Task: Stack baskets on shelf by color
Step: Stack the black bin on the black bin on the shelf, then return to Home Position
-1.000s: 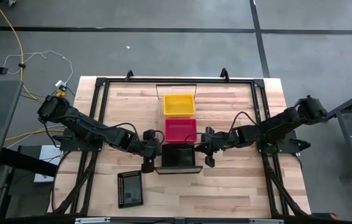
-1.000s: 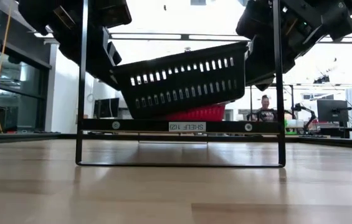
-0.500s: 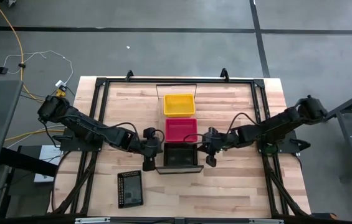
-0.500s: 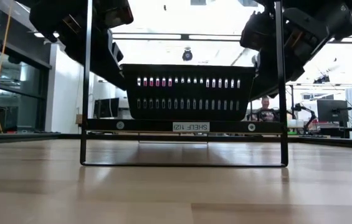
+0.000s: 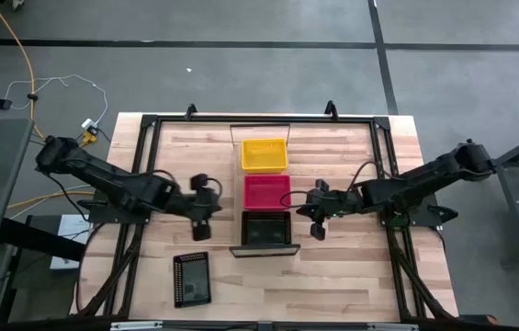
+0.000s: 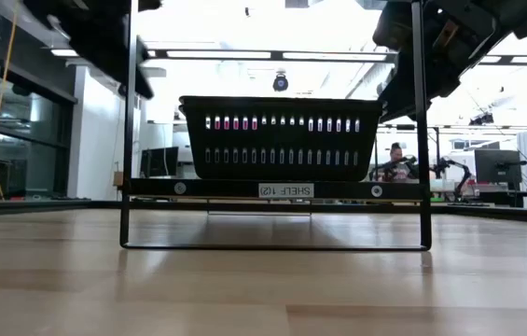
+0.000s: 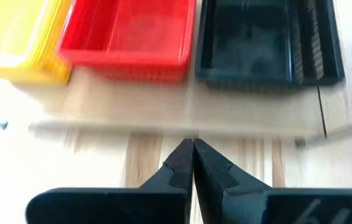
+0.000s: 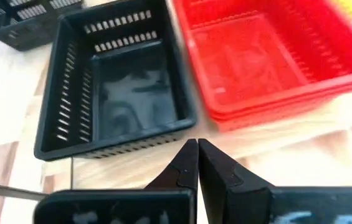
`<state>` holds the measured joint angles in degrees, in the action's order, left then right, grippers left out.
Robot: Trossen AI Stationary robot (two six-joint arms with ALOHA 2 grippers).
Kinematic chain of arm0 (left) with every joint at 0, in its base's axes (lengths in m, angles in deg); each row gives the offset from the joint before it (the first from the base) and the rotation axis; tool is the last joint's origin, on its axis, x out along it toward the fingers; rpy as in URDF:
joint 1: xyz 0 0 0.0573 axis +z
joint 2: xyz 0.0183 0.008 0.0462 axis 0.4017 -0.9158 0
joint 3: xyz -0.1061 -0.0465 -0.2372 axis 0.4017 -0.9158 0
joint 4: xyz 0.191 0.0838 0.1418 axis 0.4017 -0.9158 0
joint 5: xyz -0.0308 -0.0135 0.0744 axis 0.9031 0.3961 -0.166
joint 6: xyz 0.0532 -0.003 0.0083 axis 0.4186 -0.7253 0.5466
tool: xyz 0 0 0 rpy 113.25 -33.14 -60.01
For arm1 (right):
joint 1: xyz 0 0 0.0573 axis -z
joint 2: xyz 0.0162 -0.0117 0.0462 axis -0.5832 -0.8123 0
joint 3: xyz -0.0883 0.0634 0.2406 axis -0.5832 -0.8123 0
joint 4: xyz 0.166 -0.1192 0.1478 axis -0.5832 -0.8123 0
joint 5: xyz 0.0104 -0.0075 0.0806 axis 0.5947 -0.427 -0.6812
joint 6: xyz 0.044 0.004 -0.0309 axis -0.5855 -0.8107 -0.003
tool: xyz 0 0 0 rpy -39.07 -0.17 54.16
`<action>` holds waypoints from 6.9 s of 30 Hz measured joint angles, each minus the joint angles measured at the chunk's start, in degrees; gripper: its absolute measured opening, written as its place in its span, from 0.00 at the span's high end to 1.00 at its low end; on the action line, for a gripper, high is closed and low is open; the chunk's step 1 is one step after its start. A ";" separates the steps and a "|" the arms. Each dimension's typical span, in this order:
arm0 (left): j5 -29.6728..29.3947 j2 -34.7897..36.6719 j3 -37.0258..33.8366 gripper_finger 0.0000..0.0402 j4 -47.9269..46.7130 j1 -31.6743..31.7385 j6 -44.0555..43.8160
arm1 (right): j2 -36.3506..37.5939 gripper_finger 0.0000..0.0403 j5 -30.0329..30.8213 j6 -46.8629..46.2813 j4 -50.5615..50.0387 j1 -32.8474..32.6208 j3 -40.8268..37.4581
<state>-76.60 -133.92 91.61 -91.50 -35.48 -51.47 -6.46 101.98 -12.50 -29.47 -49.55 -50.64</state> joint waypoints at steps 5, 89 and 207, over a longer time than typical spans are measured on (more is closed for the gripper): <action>-0.14 4.60 -0.02 1.00 -9.76 -2.80 -5.41 | 2.84 1.00 2.06 0.00 -0.68 0.00 0.00; -38.19 1.34 16.94 1.00 -27.07 -13.84 -72.01 | 3.22 1.00 22.84 -14.72 -21.93 -0.04 -0.06; 12.08 59.79 -44.15 1.00 42.94 12.68 10.96 | 25.02 1.00 12.56 1.90 -4.35 0.07 -3.01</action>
<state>-64.51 -74.12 47.46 -48.56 -22.81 -40.51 18.57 114.54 -10.60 -33.82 -49.48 -53.65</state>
